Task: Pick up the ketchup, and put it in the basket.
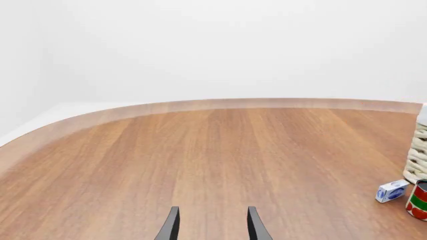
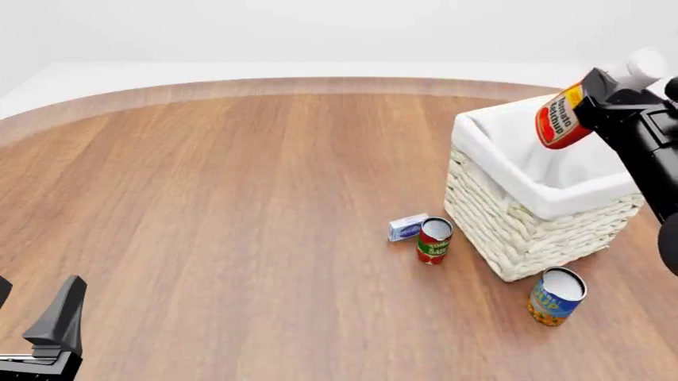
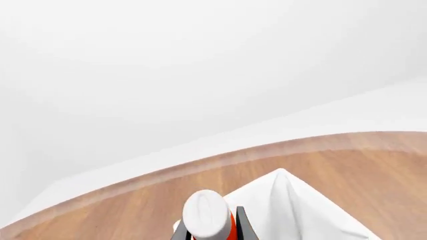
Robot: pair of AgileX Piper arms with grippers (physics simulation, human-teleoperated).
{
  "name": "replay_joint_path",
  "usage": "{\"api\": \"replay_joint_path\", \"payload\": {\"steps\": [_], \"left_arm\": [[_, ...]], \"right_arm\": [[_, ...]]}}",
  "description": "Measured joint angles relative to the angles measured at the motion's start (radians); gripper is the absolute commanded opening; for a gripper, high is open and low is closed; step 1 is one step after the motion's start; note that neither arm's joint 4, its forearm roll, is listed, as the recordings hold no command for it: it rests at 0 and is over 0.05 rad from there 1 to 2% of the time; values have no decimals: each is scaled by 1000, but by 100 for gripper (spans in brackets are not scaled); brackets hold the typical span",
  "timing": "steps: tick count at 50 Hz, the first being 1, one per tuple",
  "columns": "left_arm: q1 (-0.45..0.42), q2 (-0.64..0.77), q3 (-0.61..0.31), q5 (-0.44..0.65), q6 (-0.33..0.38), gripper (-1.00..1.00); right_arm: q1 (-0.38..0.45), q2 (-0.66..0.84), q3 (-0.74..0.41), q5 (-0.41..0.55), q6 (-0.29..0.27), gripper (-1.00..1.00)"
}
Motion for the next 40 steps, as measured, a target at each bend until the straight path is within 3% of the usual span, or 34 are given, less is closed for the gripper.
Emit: {"api": "replay_joint_path", "payload": {"steps": [40], "left_arm": [[0, 0, 0, 0, 0, 100]], "right_arm": [[-6, 112, 10, -35, -69, -100]]}}
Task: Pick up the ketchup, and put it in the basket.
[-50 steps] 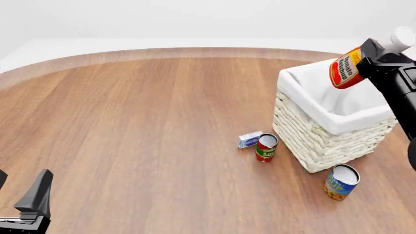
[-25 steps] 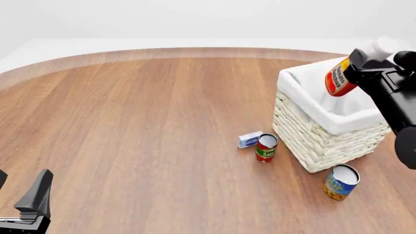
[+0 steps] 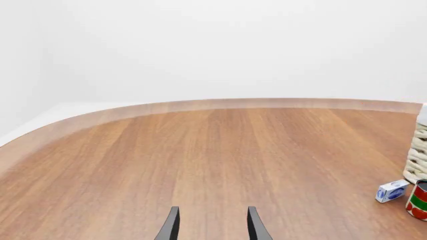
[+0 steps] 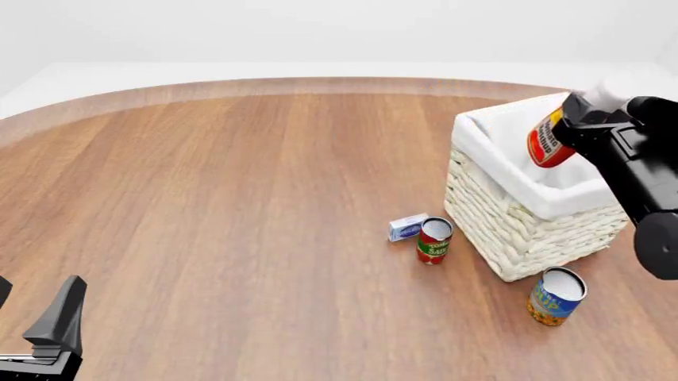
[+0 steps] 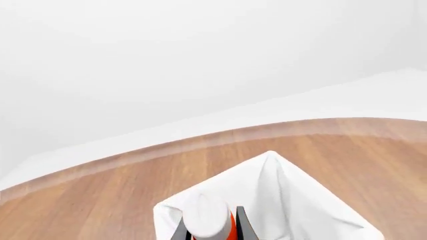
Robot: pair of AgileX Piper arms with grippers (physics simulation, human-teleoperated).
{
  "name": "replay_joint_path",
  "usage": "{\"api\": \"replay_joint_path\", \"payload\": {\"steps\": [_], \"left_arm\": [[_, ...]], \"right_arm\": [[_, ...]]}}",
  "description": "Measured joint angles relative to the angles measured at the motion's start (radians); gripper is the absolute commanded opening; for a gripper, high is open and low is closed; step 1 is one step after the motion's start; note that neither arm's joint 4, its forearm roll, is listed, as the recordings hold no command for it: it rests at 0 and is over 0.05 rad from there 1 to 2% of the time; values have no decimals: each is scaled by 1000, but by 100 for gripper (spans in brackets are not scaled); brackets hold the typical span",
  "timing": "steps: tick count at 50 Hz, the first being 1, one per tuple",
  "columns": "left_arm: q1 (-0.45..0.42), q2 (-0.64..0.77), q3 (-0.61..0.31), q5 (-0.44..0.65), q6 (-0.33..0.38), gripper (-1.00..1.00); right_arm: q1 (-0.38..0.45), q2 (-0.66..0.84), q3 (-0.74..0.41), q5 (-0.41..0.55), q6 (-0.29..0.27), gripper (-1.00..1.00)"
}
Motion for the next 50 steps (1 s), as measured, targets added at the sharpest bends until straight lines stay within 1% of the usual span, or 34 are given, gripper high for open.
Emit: {"api": "replay_joint_path", "payload": {"steps": [18, 50], "left_arm": [[0, 0, 0, 0, 0, 100], [0, 0, 0, 0, 0, 100]], "right_arm": [[-6, 23, 19, -16, -27, -100], [-13, 79, 7, -11, -62, -100]]}}
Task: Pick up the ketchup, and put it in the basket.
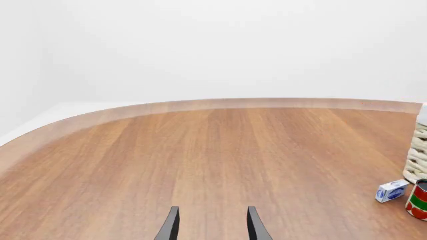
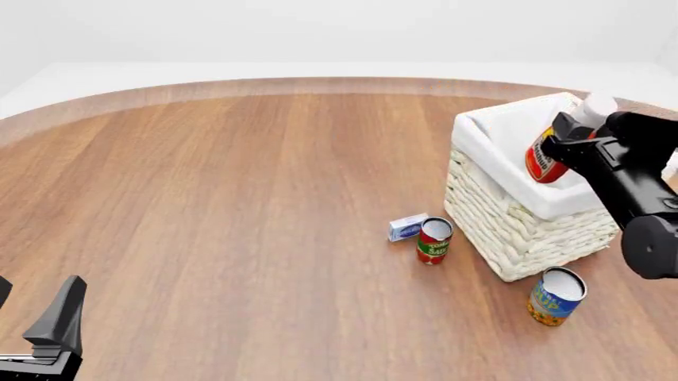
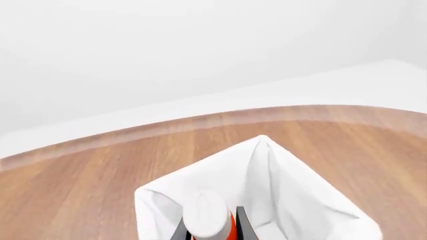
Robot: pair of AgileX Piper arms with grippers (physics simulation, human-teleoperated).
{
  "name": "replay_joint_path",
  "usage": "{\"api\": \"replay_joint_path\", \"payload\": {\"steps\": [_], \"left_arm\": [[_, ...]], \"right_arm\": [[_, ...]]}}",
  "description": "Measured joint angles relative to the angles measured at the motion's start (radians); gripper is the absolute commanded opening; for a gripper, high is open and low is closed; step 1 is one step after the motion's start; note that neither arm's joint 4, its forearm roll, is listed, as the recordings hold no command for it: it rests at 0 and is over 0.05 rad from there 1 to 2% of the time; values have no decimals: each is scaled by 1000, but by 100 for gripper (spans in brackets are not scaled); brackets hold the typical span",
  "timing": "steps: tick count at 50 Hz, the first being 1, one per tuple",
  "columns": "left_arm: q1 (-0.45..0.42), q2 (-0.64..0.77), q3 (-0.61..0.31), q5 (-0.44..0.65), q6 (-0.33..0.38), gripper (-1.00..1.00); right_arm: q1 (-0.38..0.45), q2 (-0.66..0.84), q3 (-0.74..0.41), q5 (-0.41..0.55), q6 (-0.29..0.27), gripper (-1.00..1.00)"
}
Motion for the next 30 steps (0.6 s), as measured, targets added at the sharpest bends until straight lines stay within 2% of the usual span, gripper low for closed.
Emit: {"api": "replay_joint_path", "payload": {"steps": [27, 28, 30], "left_arm": [[0, 0, 0, 0, 0, 100], [0, 0, 0, 0, 0, 100], [0, 0, 0, 0, 0, 100]], "right_arm": [[5, 24, -10, 6, -10, -100], [6, 25, -10, 6, -10, 100], [7, 25, -12, 6, -8, 100]]}}
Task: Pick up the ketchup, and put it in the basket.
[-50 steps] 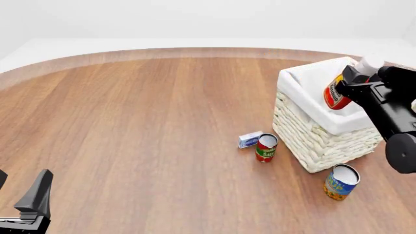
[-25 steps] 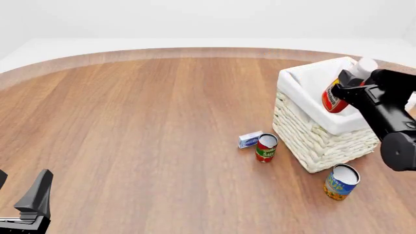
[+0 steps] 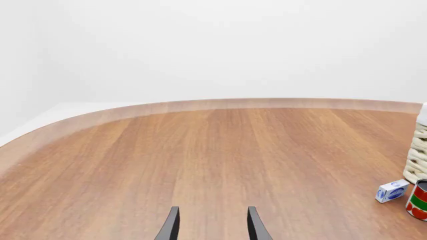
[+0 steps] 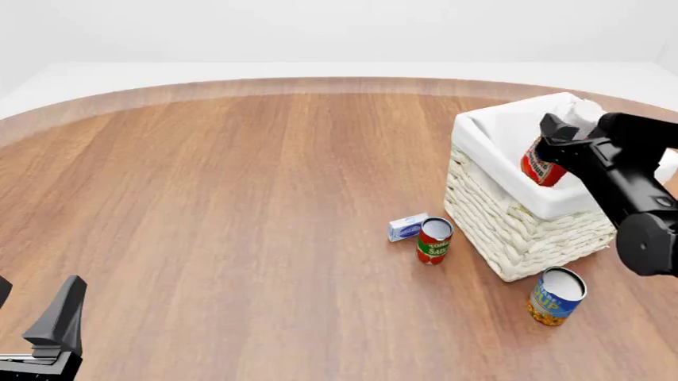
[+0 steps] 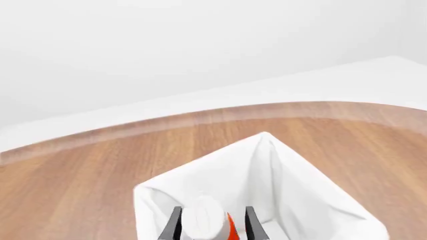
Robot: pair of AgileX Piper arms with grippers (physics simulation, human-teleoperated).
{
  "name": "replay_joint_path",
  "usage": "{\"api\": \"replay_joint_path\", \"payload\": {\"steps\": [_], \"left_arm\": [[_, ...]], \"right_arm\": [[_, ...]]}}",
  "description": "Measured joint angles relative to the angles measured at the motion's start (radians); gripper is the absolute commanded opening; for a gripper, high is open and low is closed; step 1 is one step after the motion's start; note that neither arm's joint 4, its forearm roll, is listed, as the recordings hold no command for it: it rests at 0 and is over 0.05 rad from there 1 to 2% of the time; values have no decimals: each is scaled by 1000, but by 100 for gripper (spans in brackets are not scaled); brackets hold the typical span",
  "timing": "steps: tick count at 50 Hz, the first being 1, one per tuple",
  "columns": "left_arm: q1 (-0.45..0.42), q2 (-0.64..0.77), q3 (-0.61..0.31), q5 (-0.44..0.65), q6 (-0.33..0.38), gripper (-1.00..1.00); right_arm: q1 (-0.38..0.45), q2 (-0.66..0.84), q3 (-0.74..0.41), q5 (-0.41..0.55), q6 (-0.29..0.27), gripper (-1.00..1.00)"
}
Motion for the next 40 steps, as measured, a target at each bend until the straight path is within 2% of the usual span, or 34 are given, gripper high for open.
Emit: {"api": "replay_joint_path", "payload": {"steps": [26, 40], "left_arm": [[0, 0, 0, 0, 0, 100], [0, 0, 0, 0, 0, 100]], "right_arm": [[26, 8, -12, 6, 16, 100], [64, -21, 13, -30, 28, 100]]}}
